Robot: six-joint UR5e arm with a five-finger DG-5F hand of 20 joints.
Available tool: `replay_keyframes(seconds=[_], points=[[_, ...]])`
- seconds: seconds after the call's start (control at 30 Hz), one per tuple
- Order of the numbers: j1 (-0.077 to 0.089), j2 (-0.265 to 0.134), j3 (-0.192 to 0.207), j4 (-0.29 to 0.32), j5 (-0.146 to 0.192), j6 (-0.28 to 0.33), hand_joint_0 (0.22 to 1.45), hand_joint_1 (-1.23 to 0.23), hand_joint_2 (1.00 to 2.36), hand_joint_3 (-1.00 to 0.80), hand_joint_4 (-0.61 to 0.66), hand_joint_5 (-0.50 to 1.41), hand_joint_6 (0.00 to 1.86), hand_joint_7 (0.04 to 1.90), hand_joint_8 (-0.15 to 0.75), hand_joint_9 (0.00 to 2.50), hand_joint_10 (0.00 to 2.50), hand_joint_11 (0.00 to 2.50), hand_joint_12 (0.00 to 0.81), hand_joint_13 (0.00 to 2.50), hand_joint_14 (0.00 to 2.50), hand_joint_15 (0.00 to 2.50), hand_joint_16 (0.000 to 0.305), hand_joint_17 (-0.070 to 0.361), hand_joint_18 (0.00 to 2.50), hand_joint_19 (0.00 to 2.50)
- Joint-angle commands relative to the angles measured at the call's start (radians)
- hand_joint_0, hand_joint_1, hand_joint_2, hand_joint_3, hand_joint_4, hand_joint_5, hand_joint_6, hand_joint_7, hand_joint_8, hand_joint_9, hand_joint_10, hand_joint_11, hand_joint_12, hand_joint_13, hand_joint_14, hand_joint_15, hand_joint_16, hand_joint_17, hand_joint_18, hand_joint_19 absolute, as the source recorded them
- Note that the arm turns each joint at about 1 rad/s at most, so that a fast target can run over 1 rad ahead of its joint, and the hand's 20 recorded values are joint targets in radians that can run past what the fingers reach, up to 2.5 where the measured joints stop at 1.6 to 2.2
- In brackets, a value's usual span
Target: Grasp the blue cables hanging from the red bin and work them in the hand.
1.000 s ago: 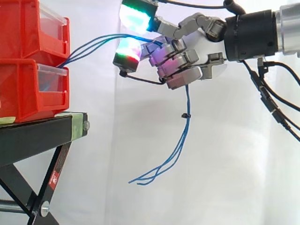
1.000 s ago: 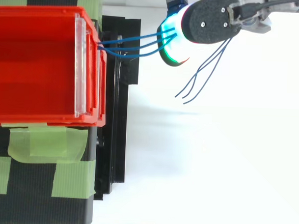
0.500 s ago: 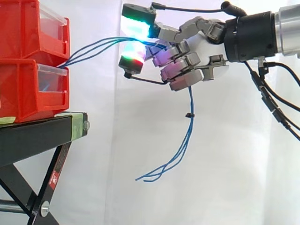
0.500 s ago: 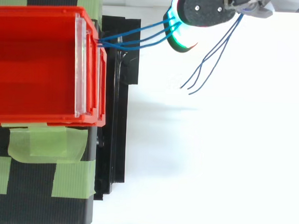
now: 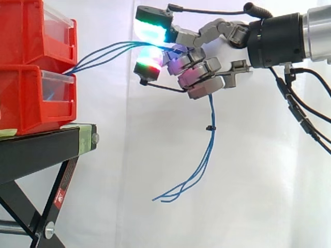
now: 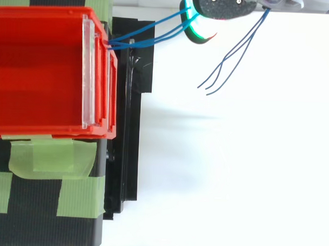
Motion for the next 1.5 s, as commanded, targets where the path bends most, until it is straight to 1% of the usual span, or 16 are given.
replay_keyframes(seconds=[0.0,0.1,0.17,0.2,0.27,0.4,0.43,0.57,0.67,0.7,0.83,1.07,1.2,1.27,1.33,1.47], points=[[-0.001,0.000,0.000,0.002,-0.002,-0.001,0.95,-0.79,1.01,-0.75,0.21,0.10,0.82,1.15,0.342,0.80,2.50,2.24,0.416,1.17,2.37,1.39,0.053,0.118,1.55,1.56],[-0.001,0.001,-0.001,0.000,-0.005,-0.001,0.97,-0.80,1.01,-0.70,0.18,0.03,0.90,1.10,0.332,0.75,2.50,2.22,0.426,1.16,2.38,1.42,0.052,0.117,1.53,1.57],[-0.001,0.001,-0.001,0.000,-0.008,-0.004,0.96,-0.81,1.01,-0.81,0.18,0.01,0.91,1.09,0.330,0.73,2.50,2.23,0.416,1.14,2.42,1.39,0.052,0.117,1.52,1.56],[-0.001,0.001,-0.001,0.000,-0.008,-0.004,0.95,-0.81,1.00,-0.94,0.18,0.00,0.91,1.09,0.329,0.73,2.50,2.23,0.419,1.13,2.42,1.39,0.052,0.116,1.50,1.57],[-0.003,0.000,0.000,0.000,-0.010,-0.008,0.94,-0.81,1.00,-1.00,0.17,0.00,0.91,1.09,0.327,0.72,2.50,2.21,0.418,1.13,2.42,1.40,0.052,0.117,1.50,1.56],[-0.001,0.000,0.000,0.000,-0.011,-0.010,0.97,-0.81,1.00,-1.00,0.17,0.00,0.93,1.08,0.323,0.71,2.50,2.20,0.415,1.13,2.42,1.38,0.051,0.114,1.49,1.55],[-0.003,0.000,0.000,0.000,-0.013,-0.010,1.01,-0.81,1.00,-0.96,0.16,-0.01,0.94,1.06,0.321,0.70,2.50,2.18,0.416,1.12,2.41,1.40,0.052,0.116,1.49,1.54],[-0.003,0.001,0.000,0.000,-0.013,-0.010,1.00,-0.79,1.01,-0.86,0.16,0.00,0.95,1.06,0.320,0.70,2.50,2.16,0.414,1.12,2.41,1.38,0.051,0.115,1.48,1.56],[-0.003,0.001,-0.001,0.000,-0.013,-0.010,0.88,-0.72,1.00,-0.95,0.19,0.08,0.85,1.12,0.331,0.76,2.50,2.17,0.409,1.13,2.44,1.37,0.051,0.114,1.49,1.59],[-0.003,0.001,0.000,-0.001,-0.013,-0.010,0.83,-0.68,1.00,-1.00,0.21,0.17,0.76,1.18,0.344,0.82,2.50,2.22,0.416,1.15,2.46,1.36,0.052,0.116,1.53,1.59],[-0.003,0.000,-0.001,-0.001,-0.016,-0.013,0.79,-0.62,1.00,-1.00,0.23,0.29,0.64,1.25,0.339,0.94,2.50,2.23,0.416,1.21,2.46,1.34,0.054,0.122,1.61,1.58],[-0.003,0.000,-0.001,0.000,-0.011,-0.014,0.78,-0.58,1.00,-1.00,0.21,0.42,0.51,1.32,0.310,1.10,2.50,2.27,0.406,1.32,2.42,1.36,0.054,0.122,1.71,1.59],[-0.003,0.000,0.000,-0.001,-0.011,-0.021,0.88,-0.62,1.00,-1.00,0.18,0.53,0.41,1.39,0.269,1.23,2.50,2.28,0.378,1.37,2.37,1.40,0.050,0.113,1.76,1.61],[-0.003,0.000,-0.001,-0.001,-0.011,-0.021,0.89,-0.64,1.01,-0.87,0.19,0.55,0.38,1.40,0.263,1.24,2.50,2.32,0.386,1.37,2.36,1.43,0.051,0.114,1.77,1.61],[-0.003,0.000,0.000,-0.003,-0.010,-0.021,0.88,-0.65,1.01,-0.73,0.21,0.55,0.26,1.46,0.279,1.18,2.50,2.30,0.395,1.36,2.35,1.46,0.051,0.114,1.74,1.63],[-0.003,0.001,-0.001,0.000,-0.010,-0.022,0.88,-0.68,1.02,-0.60,0.23,0.49,0.19,1.48,0.318,1.07,2.50,2.38,0.413,1.26,2.40,1.45,0.052,0.117,1.66,1.63]])
